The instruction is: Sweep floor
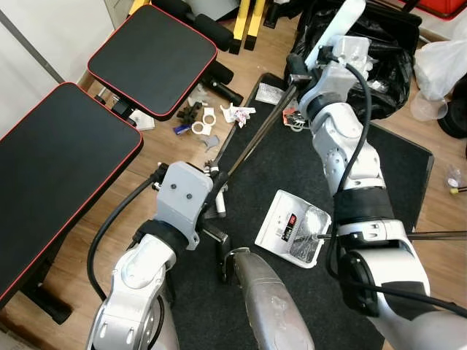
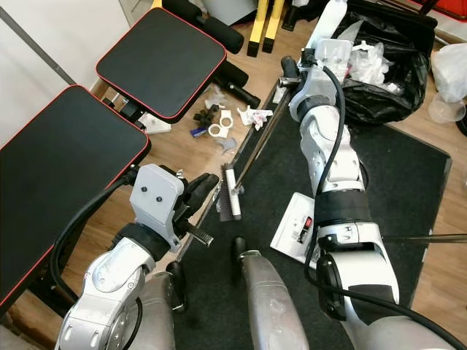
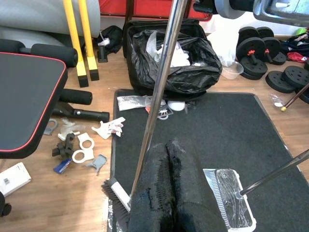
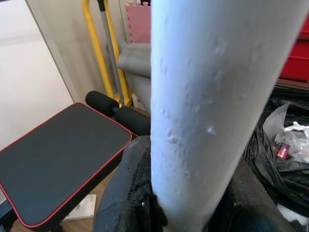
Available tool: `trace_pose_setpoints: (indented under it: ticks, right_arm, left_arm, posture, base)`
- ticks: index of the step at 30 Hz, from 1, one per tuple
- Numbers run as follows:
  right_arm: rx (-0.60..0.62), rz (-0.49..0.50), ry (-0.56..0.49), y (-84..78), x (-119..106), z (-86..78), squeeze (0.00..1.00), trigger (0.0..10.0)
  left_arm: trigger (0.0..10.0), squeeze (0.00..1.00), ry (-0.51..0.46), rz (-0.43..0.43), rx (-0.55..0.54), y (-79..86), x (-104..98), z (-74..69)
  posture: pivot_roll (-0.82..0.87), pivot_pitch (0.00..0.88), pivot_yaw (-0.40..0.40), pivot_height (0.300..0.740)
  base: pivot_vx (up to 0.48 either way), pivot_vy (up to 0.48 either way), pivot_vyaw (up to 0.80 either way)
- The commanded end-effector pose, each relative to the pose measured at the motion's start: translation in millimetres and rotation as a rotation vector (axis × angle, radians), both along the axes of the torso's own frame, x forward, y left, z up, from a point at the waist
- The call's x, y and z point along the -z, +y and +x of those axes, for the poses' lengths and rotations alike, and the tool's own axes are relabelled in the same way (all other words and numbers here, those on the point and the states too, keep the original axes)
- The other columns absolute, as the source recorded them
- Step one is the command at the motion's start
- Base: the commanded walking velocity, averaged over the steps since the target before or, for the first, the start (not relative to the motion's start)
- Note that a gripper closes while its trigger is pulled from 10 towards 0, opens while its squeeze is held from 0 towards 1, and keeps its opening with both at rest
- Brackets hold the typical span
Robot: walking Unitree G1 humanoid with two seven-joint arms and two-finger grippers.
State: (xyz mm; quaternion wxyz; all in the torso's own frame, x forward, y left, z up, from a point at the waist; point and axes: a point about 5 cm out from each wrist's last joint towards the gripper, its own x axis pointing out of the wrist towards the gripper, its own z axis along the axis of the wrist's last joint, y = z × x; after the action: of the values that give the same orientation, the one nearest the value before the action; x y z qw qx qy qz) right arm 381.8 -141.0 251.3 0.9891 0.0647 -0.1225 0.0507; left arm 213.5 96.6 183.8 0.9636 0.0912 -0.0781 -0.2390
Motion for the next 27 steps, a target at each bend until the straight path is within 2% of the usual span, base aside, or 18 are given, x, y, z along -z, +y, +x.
trace_pose_setpoints:
  ticks: [1, 6, 11, 13, 16, 21, 25, 27]
  right_arm:
    - [0.059, -0.072, 0.022, -11.5, 7.9, -1.9, 0.00, 10.0]
    - [0.078, -0.070, 0.008, -18.2, 0.7, -3.6, 0.00, 10.0]
    - [0.080, 0.000, 0.025, -24.6, -15.2, -9.8, 0.00, 10.0]
    - [0.080, 0.000, 0.025, -24.6, -15.2, -9.8, 0.00, 10.0]
    - [0.072, 0.085, 0.074, -29.8, -24.2, -15.4, 0.00, 10.0]
    - [0.052, 0.155, 0.116, -31.7, -24.7, -16.7, 0.00, 10.0]
    - [-0.003, 0.262, 0.165, -30.4, -26.3, -17.4, 0.00, 10.0]
    - [-0.009, 0.277, 0.173, -30.5, -27.0, -17.9, 0.00, 10.0]
  left_arm:
    - [10.0, 0.00, 0.016, -0.023, -0.041, 0.5, 1.9, -3.4]
    - [10.0, 0.00, 0.020, -0.025, -0.036, 0.4, 2.4, -3.0]
    - [10.0, 0.00, 0.022, -0.026, -0.035, 0.1, 3.1, -2.0]
    - [10.0, 0.00, 0.022, -0.026, -0.035, 0.1, 3.1, -2.0]
    - [10.0, 0.00, 0.021, -0.027, -0.038, 0.0, 3.6, -1.0]
    - [10.0, 0.00, 0.022, -0.027, -0.038, -0.1, 4.2, -0.1]
    - [10.0, 0.00, 0.021, -0.028, -0.037, -0.3, 4.5, 0.1]
    - [10.0, 0.00, 0.022, -0.028, -0.037, -0.3, 4.7, 0.2]
  posture:
    - [-0.11, 0.419, -0.181, 0.740]
    - [-0.12, 0.415, -0.179, 0.740]
    - [-0.12, 0.410, -0.182, 0.740]
    - [-0.12, 0.410, -0.182, 0.740]
    - [-0.12, 0.404, -0.184, 0.740]
    - [-0.13, 0.397, -0.182, 0.740]
    - [-0.13, 0.389, -0.181, 0.740]
    - [-0.13, 0.389, -0.181, 0.740]
  base:
    - [0.000, 0.000, 0.00]
    - [0.000, 0.000, 0.00]
    - [0.000, 0.000, 0.00]
    - [0.000, 0.000, 0.00]
    - [0.000, 0.000, 0.00]
    - [0.000, 0.000, 0.00]
    - [0.000, 0.000, 0.00]
    - [0.000, 0.000, 0.00]
